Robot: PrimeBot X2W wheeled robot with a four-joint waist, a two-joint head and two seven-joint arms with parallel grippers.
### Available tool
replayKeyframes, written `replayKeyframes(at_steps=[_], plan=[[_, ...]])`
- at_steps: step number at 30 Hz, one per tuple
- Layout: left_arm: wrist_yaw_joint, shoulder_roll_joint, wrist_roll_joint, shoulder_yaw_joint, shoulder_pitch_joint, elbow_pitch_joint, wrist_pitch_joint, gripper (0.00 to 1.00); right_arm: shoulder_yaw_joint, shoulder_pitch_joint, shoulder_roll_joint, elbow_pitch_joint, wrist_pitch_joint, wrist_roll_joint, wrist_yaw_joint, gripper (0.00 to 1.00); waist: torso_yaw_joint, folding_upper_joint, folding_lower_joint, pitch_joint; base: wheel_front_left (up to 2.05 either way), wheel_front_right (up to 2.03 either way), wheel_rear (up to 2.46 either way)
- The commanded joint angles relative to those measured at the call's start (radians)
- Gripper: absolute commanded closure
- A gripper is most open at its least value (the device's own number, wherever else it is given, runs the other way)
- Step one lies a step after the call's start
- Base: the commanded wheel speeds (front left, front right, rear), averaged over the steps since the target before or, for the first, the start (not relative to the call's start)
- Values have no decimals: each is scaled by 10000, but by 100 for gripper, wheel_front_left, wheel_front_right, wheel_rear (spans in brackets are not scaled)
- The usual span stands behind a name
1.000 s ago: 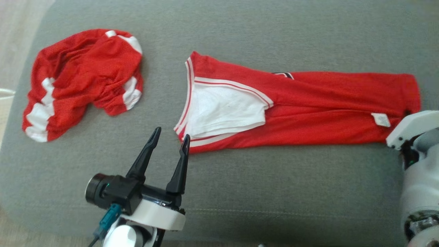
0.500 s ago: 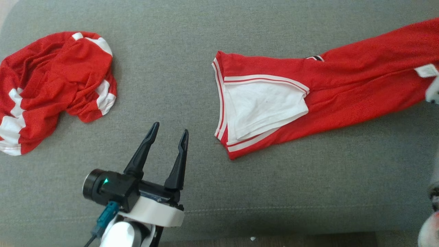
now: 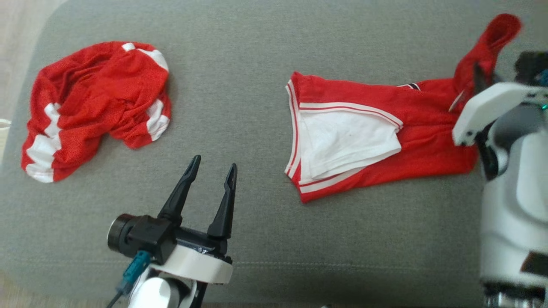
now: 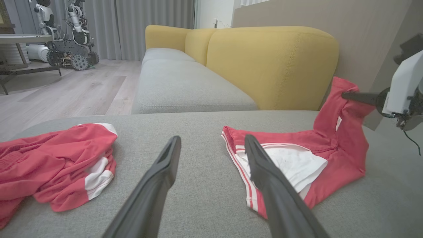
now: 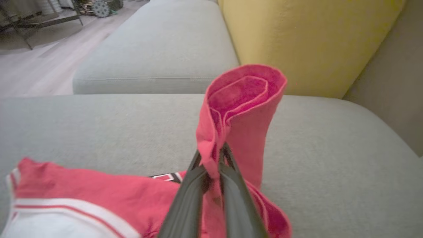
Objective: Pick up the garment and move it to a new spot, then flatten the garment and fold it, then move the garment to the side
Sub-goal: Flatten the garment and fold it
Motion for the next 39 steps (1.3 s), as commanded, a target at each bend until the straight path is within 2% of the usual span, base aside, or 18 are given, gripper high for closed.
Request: replayKeyframes(at_steps=[1,6,11,18,27,28,29,35,39], plan=[[79,-56,-46,275,-293,-304,-122,0,414,-152,120,-596,80,200,35,100,97,0,0,-63,0,0,0],[125,-56,-105,187,-283,-249,-122,0,1784,1029,178,-2196,905,1518,35,100,390,0,0,-199,0,0,0],[121,-56,-127,99,-308,-176,-122,0,3150,1761,184,-3153,1425,2784,35,100,770,0,0,-305,0,0,0],[140,-56,-191,-46,-302,-99,-122,0,4227,2058,185,-3383,1644,3478,35,100,1139,0,0,-387,0,0,0],[250,-56,-404,-280,-349,-56,-122,0,4530,2215,186,-2501,1758,3848,35,100,1612,0,0,-367,0,0,0],[267,-56,-433,-302,-359,-51,-122,0,4530,2210,186,-2394,1716,3904,35,76,1646,0,0,-356,0,0,0],[282,-57,-456,-320,-365,-45,-122,0,4536,2191,186,-2323,1620,3969,35,0,1669,0,0,-350,0,0,0],[367,-57,-525,-337,-340,1,-122,0,4606,2090,186,-2409,1026,4997,35,0,1623,0,0,-383,0,0,0],[417,-57,-533,-300,-320,-20,-122,0,4239,1986,186,-2760,722,4731,35,0,1479,0,0,-441,0,0,0]])
